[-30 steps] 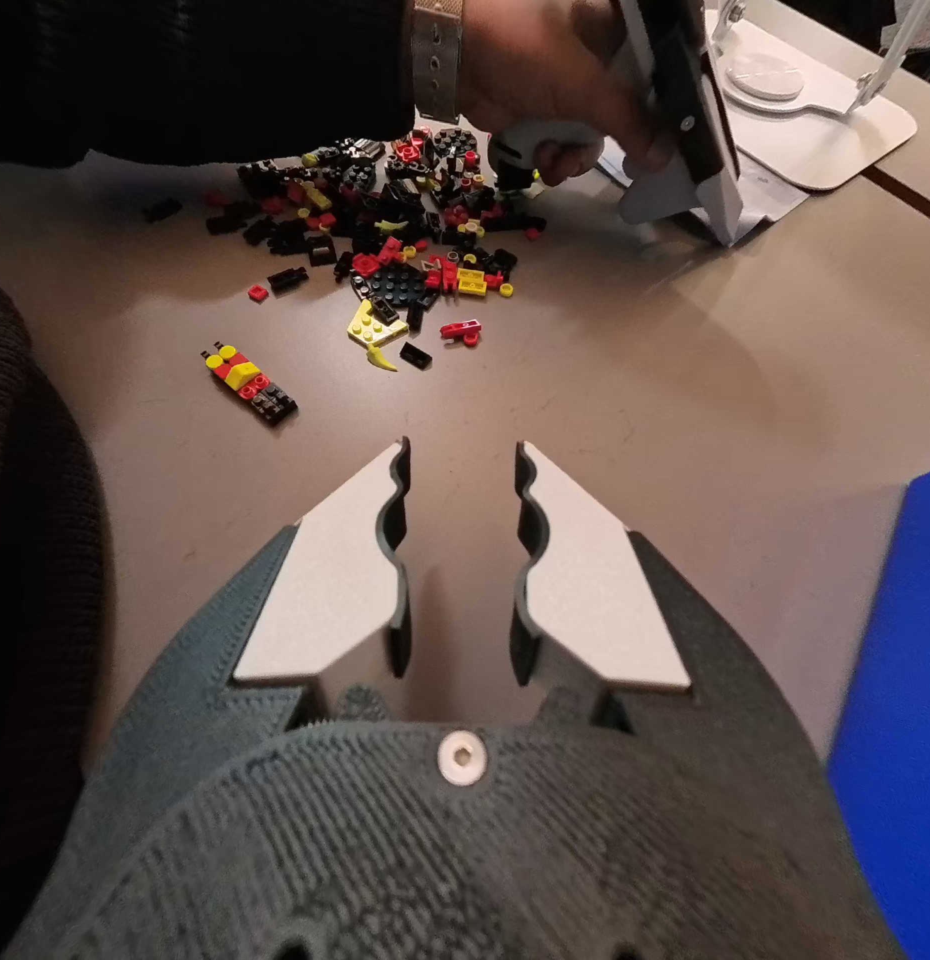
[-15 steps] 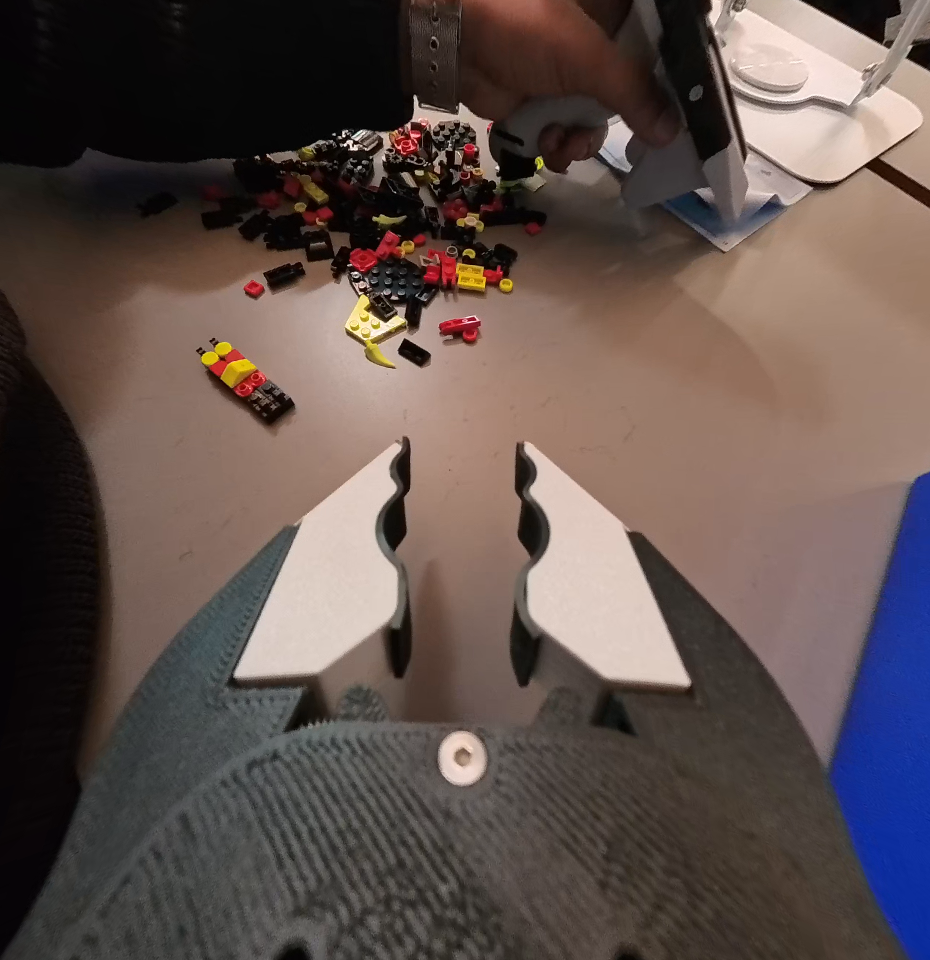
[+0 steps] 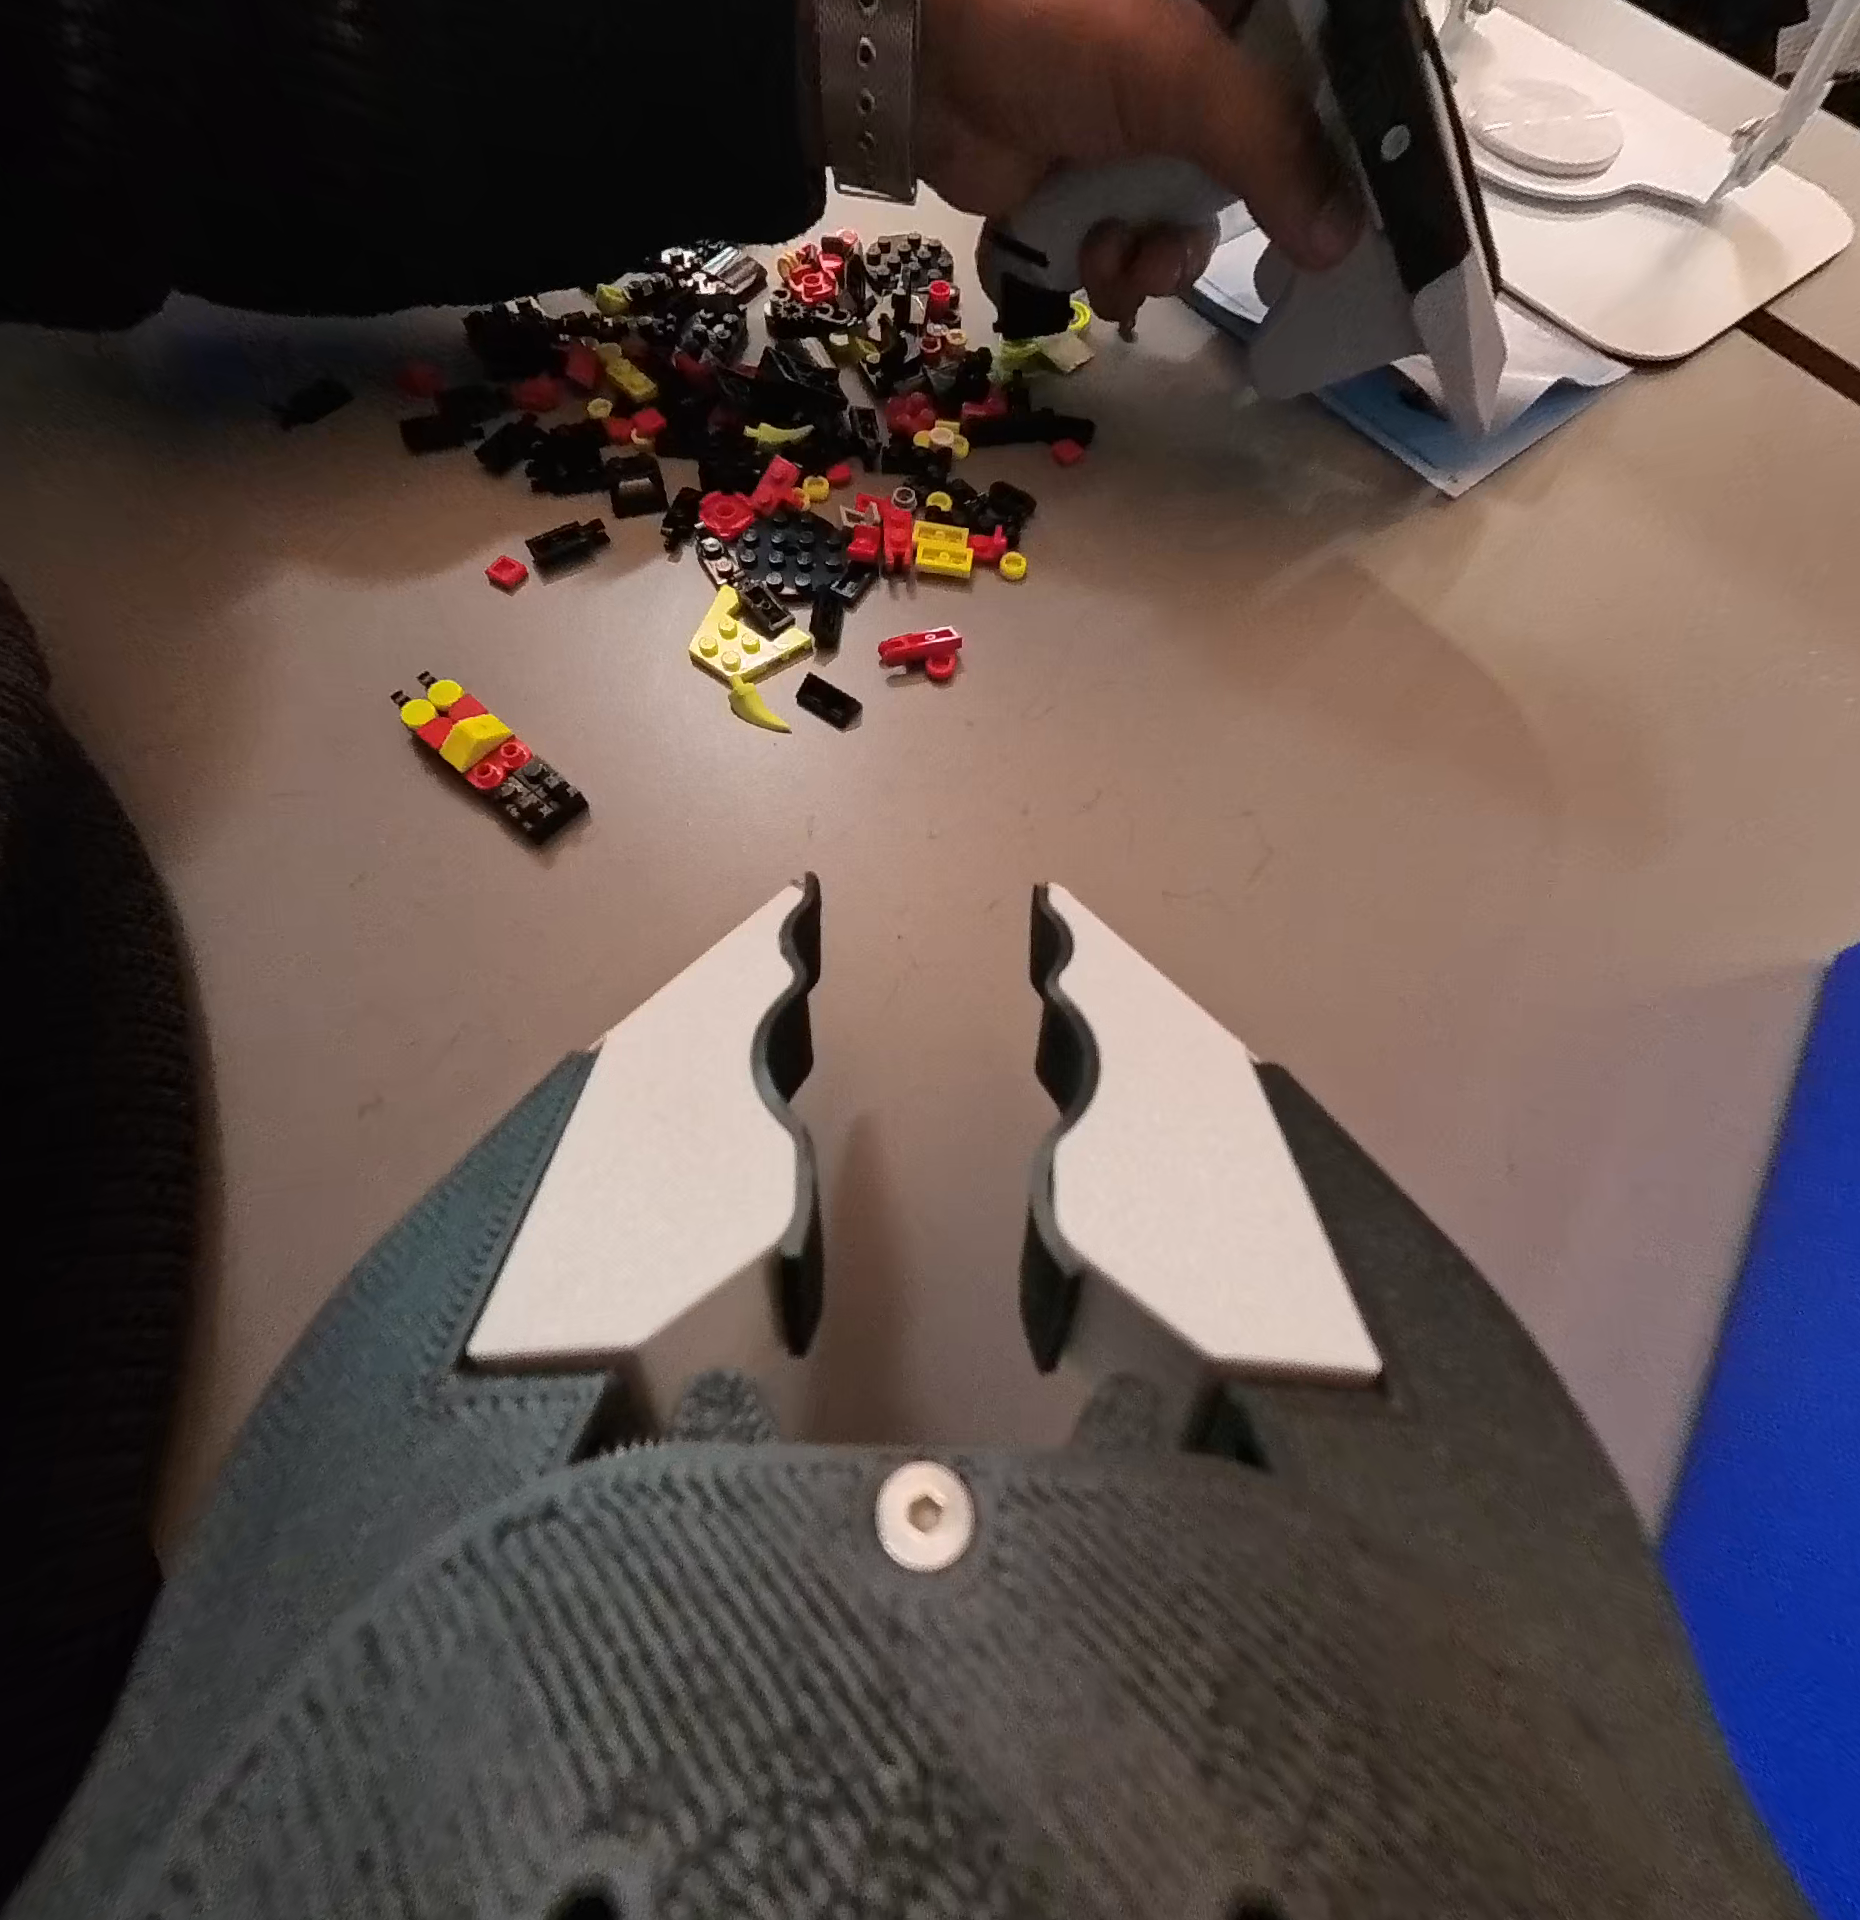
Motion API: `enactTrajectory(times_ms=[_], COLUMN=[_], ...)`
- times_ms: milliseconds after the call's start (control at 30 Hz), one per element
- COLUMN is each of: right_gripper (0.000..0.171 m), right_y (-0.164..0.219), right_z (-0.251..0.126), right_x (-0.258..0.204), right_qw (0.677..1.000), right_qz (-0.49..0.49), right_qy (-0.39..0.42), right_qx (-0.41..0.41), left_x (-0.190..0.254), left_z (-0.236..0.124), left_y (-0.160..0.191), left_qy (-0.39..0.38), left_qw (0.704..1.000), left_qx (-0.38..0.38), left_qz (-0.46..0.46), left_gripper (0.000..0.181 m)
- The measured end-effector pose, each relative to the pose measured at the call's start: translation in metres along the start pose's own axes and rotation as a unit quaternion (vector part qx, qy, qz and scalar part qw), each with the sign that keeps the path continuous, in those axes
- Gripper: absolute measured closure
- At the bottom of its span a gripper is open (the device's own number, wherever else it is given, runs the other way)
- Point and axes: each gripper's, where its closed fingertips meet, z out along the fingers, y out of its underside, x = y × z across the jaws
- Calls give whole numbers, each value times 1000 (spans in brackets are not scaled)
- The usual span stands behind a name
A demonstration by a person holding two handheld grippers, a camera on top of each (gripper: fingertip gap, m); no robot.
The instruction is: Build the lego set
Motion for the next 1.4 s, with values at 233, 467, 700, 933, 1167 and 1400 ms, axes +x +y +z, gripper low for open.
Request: enactTrajectory(times_ms=[233, 467, 700, 933, 1167, 1400], right_gripper=[132, 132, 132, 132, 132, 129], right_y=[0, 0, 1, 1, -52, -156], right_z=[0, -1, 1, 7, 42, 148], right_x=[0, 1, 0, 0, 9, 56], right_qw=[1000, 1000, 1000, 1000, 998, 988], right_qz=[0, 0, -2, -13, -26, -79], right_qy=[-1, 1, -1, 4, -20, -32], right_qx=[-1, 0, -3, -10, 53, 131], left_x=[-5, -36, -96, -106, -100, -88], left_z=[-7, -48, -115, -143, -148, -158], left_y=[-7, -22, -1, 25, 26, 17], left_qy=[2, -26, 9, 107, 206, 268], left_qw=[1000, 990, 947, 920, 898, 884], left_qx=[21, 115, 200, 227, 259, 310], left_qz=[-13, -73, -251, -301, -290, -226], left_gripper=[152, 168, 165, 166, 170, 170])
